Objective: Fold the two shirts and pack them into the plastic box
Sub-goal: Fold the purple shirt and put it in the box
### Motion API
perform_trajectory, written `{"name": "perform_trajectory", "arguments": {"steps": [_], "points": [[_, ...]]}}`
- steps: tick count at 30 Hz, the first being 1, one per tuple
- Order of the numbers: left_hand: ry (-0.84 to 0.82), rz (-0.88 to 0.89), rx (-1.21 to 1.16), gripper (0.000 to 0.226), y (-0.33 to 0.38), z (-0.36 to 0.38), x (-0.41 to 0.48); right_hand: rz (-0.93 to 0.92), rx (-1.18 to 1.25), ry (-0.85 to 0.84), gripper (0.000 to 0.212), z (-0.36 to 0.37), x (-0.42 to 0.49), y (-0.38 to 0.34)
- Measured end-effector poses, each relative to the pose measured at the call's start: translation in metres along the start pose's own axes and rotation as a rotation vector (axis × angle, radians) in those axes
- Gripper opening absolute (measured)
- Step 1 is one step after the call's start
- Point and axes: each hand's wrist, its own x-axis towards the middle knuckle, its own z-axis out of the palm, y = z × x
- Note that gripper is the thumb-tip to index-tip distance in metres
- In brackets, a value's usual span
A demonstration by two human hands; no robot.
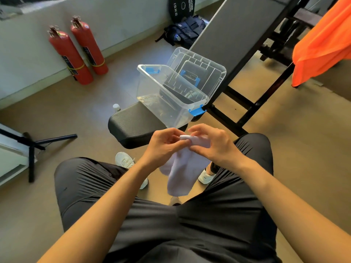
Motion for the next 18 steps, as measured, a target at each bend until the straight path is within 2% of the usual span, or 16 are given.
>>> {"name": "perform_trajectory", "arguments": {"steps": [5, 8, 13, 18], "points": [[0.009, -0.041, -0.117, 0.015, 0.000, 0.003, -0.005, 0.014, 0.158, 0.053, 0.020, 0.004, -0.002, -0.004], [-0.093, -0.054, -0.014, 0.028, -0.018, -0.001, -0.014, 0.024, 0.179, 0.105, 0.014, -0.003, -0.007, -0.009], [-0.043, -0.125, 0.142, 0.035, -0.055, 0.017, -0.023, 0.009, 0.166, 0.186, 0.019, -0.021, -0.006, -0.016], [0.076, -0.047, 0.311, 0.065, -0.079, 0.047, -0.013, 0.029, 0.134, 0.299, 0.025, -0.042, -0.003, -0.017]]}}
